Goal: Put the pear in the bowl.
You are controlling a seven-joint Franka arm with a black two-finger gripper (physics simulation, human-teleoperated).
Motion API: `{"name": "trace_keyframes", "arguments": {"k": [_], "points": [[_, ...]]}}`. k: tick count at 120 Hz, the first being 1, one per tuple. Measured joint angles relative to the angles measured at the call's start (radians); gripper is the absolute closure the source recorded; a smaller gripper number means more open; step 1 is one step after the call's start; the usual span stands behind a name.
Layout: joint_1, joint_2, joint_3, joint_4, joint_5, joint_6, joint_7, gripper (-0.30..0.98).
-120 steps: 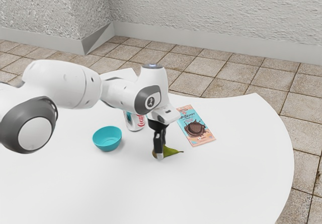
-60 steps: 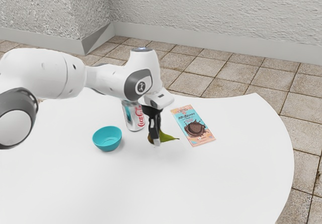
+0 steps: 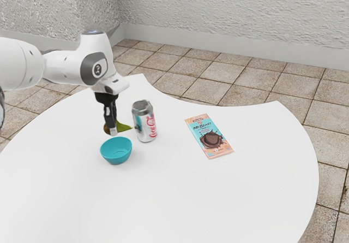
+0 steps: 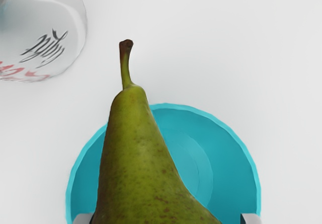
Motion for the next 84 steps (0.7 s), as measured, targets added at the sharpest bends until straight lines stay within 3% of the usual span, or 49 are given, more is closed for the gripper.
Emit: {"name": "trace_keyframes", "arguments": {"k": [26, 52, 74, 84], "points": [[-0.008, 0.112, 0.012, 0.068, 0.001, -0.010, 0.024, 0.44], [-0.009, 0.111, 0.013, 0.064, -0.004, -0.022, 0.044, 0.16], [-0.028, -0.112, 0.015, 0.040, -0.004, -0.135, 0.050, 0.07], [-0.093, -0.220, 0.056, 0.044, -0.003, -0.201, 0.041, 0.05]]}}
